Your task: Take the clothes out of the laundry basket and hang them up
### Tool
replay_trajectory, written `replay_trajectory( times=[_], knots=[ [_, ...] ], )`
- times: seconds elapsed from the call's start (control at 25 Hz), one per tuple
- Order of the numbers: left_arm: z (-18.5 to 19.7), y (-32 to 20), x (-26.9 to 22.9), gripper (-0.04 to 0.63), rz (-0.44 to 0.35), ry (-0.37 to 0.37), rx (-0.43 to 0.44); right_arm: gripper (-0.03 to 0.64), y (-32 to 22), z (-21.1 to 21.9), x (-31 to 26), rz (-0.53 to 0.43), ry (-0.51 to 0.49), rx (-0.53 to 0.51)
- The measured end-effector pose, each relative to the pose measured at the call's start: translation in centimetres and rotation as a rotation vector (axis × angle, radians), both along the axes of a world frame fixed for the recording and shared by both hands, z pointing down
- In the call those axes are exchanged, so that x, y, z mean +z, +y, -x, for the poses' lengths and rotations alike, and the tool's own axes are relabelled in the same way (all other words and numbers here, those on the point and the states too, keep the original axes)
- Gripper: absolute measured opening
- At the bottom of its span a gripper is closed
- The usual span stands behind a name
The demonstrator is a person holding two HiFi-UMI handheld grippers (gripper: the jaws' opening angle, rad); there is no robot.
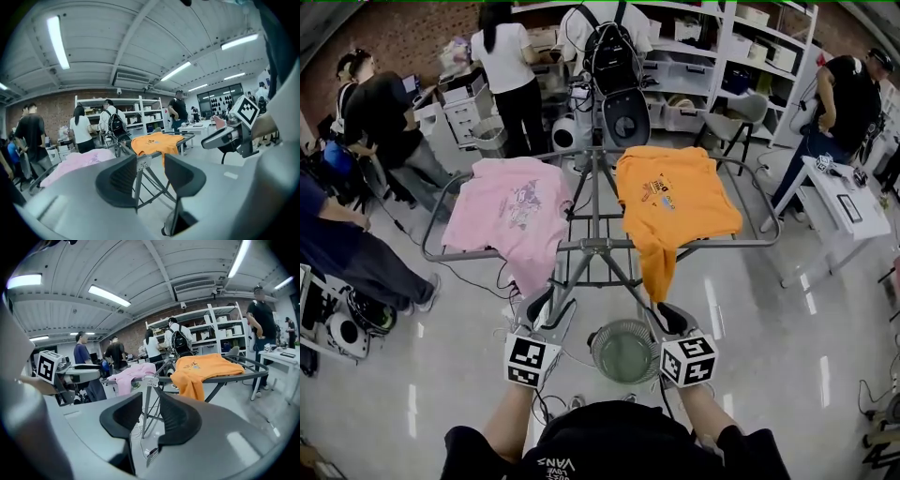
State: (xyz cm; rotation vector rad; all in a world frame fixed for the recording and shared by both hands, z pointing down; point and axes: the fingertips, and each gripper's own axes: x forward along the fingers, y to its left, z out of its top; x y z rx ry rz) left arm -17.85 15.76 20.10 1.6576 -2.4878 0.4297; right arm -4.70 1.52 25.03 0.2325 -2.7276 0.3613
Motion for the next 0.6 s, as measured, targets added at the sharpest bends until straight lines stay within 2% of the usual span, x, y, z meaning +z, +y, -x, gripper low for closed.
replay_trajectory(
  times=[0.12,0.24,0.36,0.6],
  knots=[
    [0.1,1.8,0.0,0.083,-0.014,0.007,-0.006,0.084,1.3,0.6,-0.3,-0.010,-0.003,0.017],
    [0.2,3.7,0.3,0.023,-0.025,0.018,-0.016,0.038,2.6,0.9,-0.2,-0.012,-0.004,0.034],
    [0.3,5.5,1.3,0.006,-0.020,0.053,-0.025,0.006,4.0,1.1,0.2,-0.007,0.005,0.043],
    [0.6,8.6,2.4,0.002,-0.008,0.084,-0.035,0.006,6.9,1.6,1.0,0.002,0.034,0.039]
  ],
)
